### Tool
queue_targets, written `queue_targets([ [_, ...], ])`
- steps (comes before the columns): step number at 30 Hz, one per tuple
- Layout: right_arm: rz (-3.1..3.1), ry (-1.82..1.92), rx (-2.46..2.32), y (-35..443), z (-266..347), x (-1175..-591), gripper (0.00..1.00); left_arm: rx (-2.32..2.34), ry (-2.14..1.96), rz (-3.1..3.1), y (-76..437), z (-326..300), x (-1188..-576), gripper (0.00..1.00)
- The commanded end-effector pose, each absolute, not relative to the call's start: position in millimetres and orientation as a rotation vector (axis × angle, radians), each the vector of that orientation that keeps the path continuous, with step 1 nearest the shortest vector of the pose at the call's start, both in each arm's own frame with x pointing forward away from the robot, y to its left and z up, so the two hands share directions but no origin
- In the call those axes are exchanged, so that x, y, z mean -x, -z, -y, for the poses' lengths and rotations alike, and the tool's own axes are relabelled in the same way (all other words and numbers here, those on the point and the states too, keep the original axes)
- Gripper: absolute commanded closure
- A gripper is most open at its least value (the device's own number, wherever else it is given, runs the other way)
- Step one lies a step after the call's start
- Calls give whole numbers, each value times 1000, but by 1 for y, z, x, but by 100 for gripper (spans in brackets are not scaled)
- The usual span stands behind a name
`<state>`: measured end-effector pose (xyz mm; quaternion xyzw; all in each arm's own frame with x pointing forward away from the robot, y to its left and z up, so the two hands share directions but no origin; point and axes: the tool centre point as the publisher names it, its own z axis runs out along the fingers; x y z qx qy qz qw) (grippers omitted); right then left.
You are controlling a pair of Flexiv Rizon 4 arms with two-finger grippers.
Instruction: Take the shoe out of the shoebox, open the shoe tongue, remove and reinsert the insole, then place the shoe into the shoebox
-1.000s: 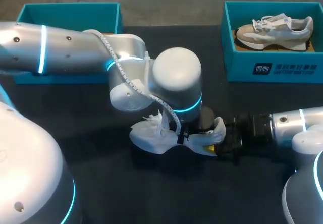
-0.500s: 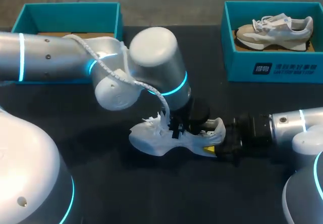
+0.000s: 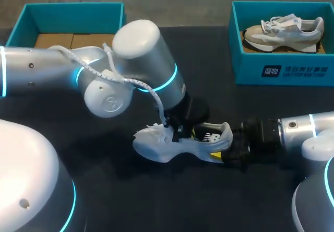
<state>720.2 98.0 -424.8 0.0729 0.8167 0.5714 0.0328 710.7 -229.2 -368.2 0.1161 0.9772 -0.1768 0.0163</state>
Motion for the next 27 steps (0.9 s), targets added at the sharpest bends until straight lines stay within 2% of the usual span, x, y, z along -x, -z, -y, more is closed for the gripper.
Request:
queue_targets([
  [1,-2516,-1754,-227,426,-99,-720,100,-374,675,-3032,360,215,-711,100],
  [27,-2516,-1754,-227,426,-99,-720,100,-386,840,-2963,324,202,-710,100],
])
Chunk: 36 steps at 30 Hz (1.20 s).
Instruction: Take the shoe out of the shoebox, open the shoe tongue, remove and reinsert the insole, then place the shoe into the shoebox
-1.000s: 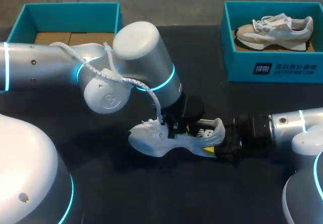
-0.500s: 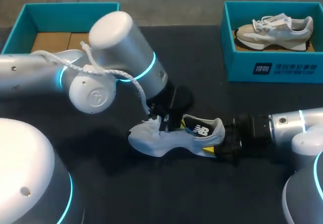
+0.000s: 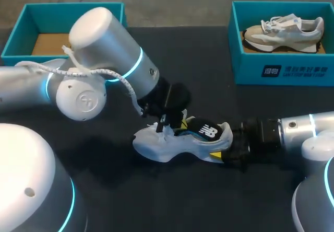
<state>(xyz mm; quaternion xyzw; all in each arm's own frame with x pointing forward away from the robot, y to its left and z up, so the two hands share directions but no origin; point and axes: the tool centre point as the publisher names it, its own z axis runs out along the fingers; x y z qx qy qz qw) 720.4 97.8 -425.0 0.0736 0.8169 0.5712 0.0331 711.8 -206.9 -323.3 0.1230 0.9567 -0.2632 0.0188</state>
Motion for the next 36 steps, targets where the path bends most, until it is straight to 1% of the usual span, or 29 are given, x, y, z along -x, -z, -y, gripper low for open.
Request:
queue_targets([
  [1,-2516,-1754,-227,426,-99,-720,100,-386,842,-2964,324,203,-710,100],
  [9,-2516,-1754,-227,426,-99,-720,100,-440,818,-2935,322,208,-705,100],
  [10,-2516,-1754,-227,426,-99,-720,100,-448,805,-2928,322,209,-704,81],
  [11,-2516,-1754,-227,426,-99,-720,100,-463,794,-2926,322,210,-703,67],
  [12,-2516,-1754,-227,426,-99,-720,100,-468,774,-2923,323,212,-703,60],
  [13,-2516,-1754,-227,426,-99,-720,100,-469,760,-2924,324,213,-704,58],
  [20,-2516,-1754,-227,426,-99,-720,100,-488,720,-2907,322,218,-706,57],
  [27,-2516,-1754,-227,426,-99,-720,100,-504,676,-2894,317,224,-710,61],
  [31,-2516,-1754,-227,426,-99,-720,100,-537,637,-2859,310,231,-709,60],
  [36,-2516,-1754,-227,426,-99,-720,100,-546,591,-2863,317,237,-714,61],
])
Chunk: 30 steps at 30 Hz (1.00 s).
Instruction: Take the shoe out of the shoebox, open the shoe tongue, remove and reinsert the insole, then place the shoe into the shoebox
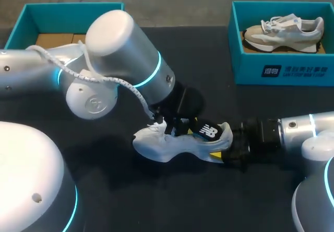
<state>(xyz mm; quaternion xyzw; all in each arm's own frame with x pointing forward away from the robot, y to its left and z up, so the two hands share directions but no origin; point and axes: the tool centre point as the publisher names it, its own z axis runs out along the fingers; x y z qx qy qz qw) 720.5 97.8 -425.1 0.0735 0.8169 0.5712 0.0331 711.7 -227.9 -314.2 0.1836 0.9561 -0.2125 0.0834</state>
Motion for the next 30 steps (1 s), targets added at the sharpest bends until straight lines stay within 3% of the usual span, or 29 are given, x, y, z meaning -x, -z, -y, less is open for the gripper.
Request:
queue_targets([
  [1,-2516,-1754,-227,426,-99,-720,100,-546,586,-2867,318,238,-714,61],
  [30,-2516,-1754,-227,426,-99,-720,100,-700,336,-2748,330,270,-697,58],
])
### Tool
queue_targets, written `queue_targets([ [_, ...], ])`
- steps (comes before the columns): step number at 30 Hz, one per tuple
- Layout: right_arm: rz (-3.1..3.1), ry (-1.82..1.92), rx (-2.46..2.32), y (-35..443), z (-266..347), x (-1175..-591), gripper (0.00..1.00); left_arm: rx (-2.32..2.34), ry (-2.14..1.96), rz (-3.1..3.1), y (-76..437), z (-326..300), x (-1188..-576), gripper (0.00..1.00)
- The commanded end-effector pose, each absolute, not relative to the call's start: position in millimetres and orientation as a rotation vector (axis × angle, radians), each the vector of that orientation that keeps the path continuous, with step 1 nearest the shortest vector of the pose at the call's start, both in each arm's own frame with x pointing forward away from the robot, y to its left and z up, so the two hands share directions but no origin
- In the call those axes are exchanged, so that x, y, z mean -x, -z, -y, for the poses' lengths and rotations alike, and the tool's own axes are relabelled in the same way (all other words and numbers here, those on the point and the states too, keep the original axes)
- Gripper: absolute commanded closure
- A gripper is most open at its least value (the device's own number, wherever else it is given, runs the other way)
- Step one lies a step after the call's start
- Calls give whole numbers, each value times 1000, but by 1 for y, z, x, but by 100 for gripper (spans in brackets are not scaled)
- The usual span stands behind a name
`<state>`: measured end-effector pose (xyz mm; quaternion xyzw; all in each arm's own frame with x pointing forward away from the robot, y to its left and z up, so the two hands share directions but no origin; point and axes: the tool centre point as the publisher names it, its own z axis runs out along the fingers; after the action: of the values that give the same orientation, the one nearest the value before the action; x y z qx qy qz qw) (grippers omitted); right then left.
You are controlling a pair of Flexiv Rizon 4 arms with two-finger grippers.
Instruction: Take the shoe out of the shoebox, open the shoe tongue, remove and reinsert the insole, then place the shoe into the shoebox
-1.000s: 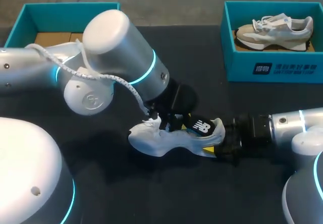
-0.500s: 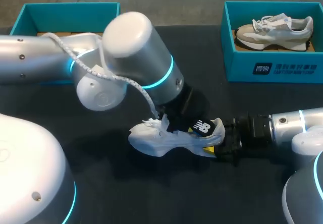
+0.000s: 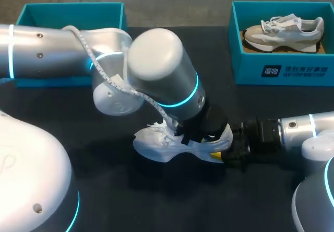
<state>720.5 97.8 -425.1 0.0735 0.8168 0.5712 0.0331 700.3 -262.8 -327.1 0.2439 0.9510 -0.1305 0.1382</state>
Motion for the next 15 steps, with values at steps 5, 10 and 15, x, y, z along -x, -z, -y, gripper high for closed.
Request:
queue_targets([
  [5,-2516,-1754,-227,426,-99,-720,100,-709,306,-2733,333,269,-696,56],
  [10,-2516,-1754,-227,426,-99,-720,100,-709,273,-2713,335,268,-698,54],
  [15,-2516,-1754,-227,426,-99,-720,100,-696,246,-2703,338,268,-701,54],
])
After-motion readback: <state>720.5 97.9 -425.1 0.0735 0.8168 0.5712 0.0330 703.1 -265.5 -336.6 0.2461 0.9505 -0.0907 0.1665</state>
